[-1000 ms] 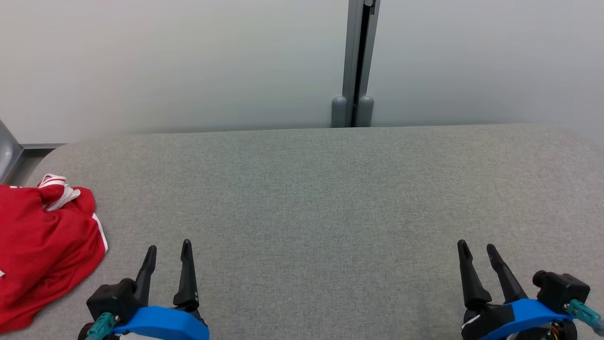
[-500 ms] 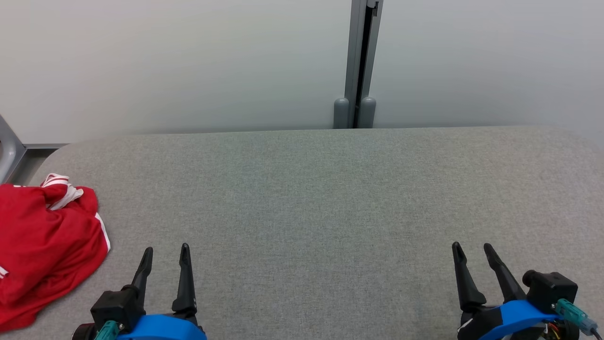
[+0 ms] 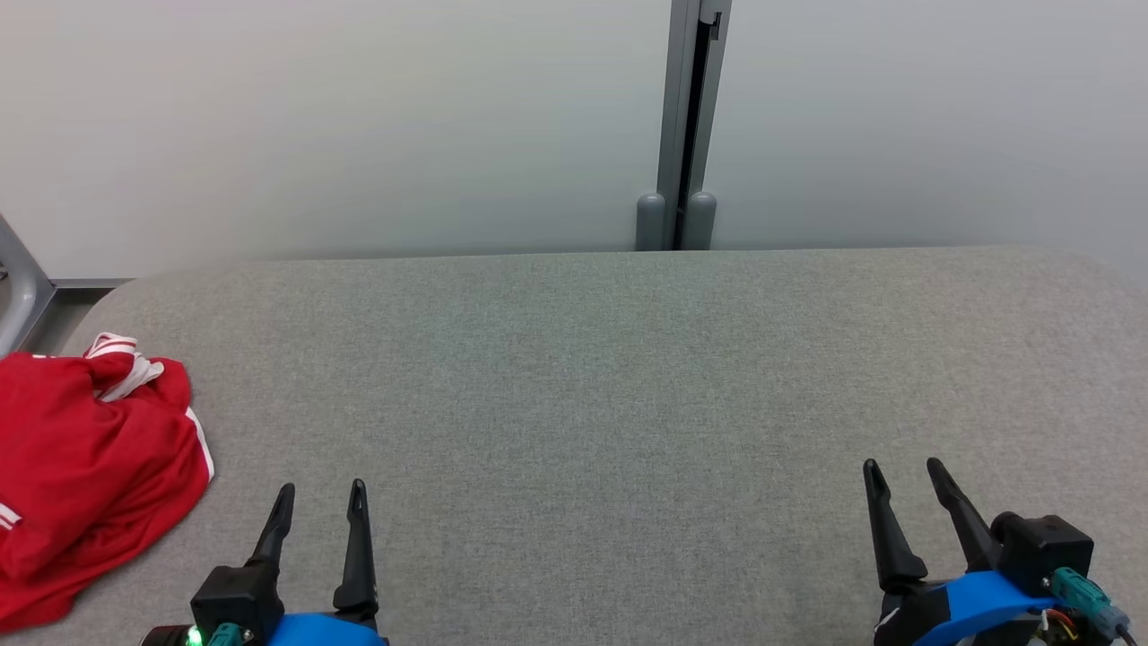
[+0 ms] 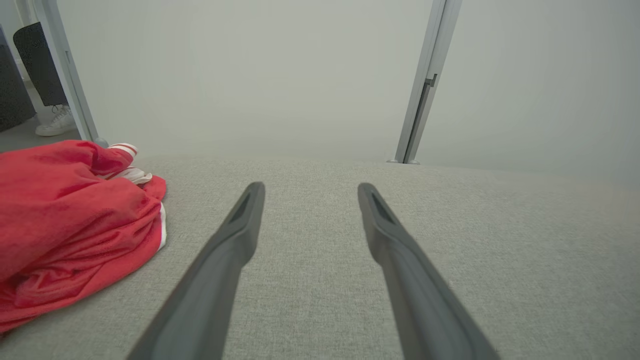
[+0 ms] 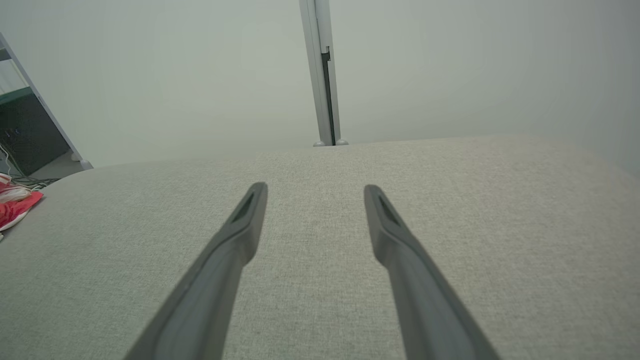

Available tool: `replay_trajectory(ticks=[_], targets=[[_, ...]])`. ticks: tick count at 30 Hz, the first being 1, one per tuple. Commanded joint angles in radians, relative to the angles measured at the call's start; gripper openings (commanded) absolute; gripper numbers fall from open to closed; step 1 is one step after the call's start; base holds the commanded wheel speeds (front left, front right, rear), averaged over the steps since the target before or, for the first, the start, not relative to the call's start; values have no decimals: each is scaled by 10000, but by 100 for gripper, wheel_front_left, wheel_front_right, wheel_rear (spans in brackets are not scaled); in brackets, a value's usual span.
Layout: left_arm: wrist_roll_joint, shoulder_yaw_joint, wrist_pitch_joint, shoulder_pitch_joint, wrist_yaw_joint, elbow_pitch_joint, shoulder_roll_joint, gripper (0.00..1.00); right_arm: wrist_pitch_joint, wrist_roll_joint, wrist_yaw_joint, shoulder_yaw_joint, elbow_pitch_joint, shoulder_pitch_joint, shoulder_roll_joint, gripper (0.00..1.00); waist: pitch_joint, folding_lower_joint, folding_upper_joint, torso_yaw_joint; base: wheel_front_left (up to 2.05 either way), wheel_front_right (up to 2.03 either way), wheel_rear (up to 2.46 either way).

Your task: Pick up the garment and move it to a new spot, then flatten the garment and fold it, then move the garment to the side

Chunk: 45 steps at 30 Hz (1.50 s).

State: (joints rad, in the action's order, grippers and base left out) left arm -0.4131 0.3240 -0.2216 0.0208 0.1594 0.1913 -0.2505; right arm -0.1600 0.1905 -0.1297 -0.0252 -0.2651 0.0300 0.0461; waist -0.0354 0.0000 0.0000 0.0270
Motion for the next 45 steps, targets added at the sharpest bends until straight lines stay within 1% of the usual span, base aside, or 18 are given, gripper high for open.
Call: replay_trajectory(ticks=[1,5,15,19,26,36,40,45], targets=[[157,36,-22,96,90,-40,-86,100,-40,-153,-13,-22,76,-76,71,100,-5,0,0,0,0,0,0],[280,97,-62,142,145,-61,-117,100,-43,-363,-12,-32,152,-123,73,100,-12,0,0,10,0,0,0],[23,87,-34,60,113,-50,-96,100,18,-121,-12,-28,117,-146,72,100,-1,0,0,61,0,0,0],[22,134,-37,-59,109,-69,-57,100,-30,-136,-12,-156,111,-240,70,100,4,0,0,292,0,0,0],[-1,138,85,-29,191,-1,-148,100,-60,-105,-12,-258,38,-280,69,100,-12,0,0,1248,0,0,0],[-63,42,351,226,510,-441,-261,100,-183,81,-12,-89,-190,-255,70,100,-109,0,0,2921,0,0,0],[-84,-3,501,321,605,-667,-366,100,-217,148,-12,41,-258,-191,69,100,-118,0,0,3460,0,0,0],[-177,-55,587,368,612,-850,-484,100,-268,223,-12,152,-355,-138,69,100,-105,0,0,3994,0,0,0]])
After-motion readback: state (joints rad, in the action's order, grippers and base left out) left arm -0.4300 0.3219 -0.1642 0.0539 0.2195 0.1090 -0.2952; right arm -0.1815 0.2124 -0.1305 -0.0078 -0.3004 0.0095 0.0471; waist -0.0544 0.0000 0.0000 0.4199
